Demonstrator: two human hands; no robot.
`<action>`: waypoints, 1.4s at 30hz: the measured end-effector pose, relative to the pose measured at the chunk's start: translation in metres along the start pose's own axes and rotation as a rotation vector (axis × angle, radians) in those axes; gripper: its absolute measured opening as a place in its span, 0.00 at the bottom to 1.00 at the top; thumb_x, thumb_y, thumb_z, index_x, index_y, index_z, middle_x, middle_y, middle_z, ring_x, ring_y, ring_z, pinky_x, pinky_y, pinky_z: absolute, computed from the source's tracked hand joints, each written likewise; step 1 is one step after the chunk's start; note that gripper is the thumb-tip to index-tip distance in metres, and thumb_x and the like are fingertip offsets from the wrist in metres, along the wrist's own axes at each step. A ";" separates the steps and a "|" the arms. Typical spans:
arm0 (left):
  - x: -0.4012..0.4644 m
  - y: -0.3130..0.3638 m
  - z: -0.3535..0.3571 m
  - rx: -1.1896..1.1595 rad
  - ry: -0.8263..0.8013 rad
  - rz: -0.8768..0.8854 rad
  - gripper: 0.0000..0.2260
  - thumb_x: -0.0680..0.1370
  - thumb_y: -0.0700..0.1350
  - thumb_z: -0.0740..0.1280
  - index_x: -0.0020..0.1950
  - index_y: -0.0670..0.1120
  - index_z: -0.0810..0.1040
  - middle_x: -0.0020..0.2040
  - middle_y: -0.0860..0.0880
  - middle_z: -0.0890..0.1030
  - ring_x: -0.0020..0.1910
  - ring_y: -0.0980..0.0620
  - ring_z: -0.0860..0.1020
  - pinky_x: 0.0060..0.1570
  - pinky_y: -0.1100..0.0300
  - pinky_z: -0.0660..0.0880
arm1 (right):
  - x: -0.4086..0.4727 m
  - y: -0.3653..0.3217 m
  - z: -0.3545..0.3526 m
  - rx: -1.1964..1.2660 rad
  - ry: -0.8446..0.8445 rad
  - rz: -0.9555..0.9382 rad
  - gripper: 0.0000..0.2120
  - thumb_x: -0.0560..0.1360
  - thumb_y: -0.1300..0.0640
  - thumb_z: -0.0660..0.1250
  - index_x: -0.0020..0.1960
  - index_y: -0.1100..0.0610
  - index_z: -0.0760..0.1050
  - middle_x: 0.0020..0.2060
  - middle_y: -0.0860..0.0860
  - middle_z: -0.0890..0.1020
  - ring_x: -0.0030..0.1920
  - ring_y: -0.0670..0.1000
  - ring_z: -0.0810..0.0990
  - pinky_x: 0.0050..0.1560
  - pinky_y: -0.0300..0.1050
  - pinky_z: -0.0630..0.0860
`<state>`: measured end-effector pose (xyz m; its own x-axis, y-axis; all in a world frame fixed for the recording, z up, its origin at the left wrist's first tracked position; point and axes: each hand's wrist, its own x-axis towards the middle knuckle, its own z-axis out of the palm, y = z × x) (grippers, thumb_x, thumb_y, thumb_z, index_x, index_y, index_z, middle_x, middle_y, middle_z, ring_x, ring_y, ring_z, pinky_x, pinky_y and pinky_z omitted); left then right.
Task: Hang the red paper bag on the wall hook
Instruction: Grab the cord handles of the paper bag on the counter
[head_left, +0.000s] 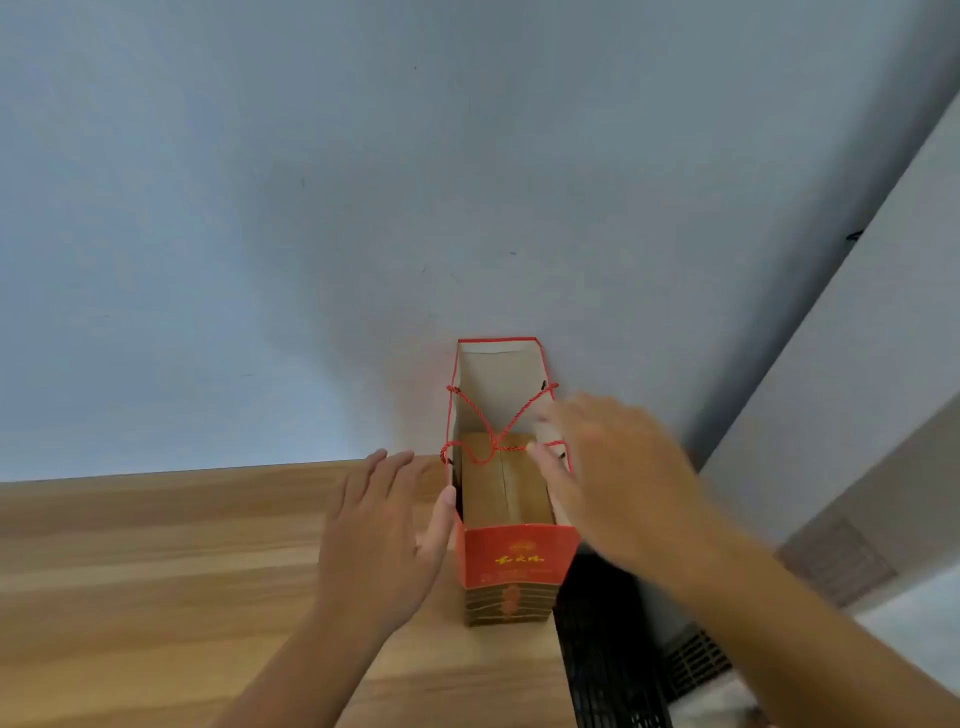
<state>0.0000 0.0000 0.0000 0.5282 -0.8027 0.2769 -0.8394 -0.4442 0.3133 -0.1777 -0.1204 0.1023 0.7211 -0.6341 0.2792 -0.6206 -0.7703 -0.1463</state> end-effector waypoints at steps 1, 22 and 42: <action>0.001 -0.001 0.000 0.001 0.005 0.010 0.26 0.80 0.62 0.54 0.68 0.51 0.80 0.68 0.52 0.82 0.74 0.48 0.73 0.74 0.50 0.63 | 0.006 -0.002 0.020 -0.094 -0.034 -0.003 0.14 0.84 0.47 0.58 0.63 0.51 0.75 0.58 0.49 0.81 0.58 0.53 0.78 0.61 0.51 0.74; 0.035 -0.019 0.023 0.023 0.001 0.012 0.19 0.82 0.58 0.60 0.63 0.50 0.82 0.63 0.53 0.82 0.66 0.49 0.76 0.70 0.52 0.68 | 0.098 0.006 0.158 0.139 -0.279 0.390 0.16 0.83 0.50 0.62 0.68 0.55 0.69 0.54 0.55 0.83 0.52 0.57 0.83 0.50 0.54 0.82; 0.030 -0.036 0.034 -0.002 -0.028 -0.057 0.21 0.82 0.59 0.56 0.61 0.50 0.83 0.61 0.52 0.83 0.65 0.49 0.78 0.69 0.51 0.69 | 0.115 0.006 0.181 -0.239 -0.435 0.457 0.36 0.82 0.38 0.58 0.82 0.56 0.52 0.68 0.67 0.76 0.64 0.65 0.79 0.52 0.53 0.83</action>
<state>0.0420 -0.0212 -0.0336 0.5713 -0.7871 0.2328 -0.8077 -0.4887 0.3298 -0.0428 -0.2106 -0.0387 0.3971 -0.9007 -0.1761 -0.9078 -0.4137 0.0688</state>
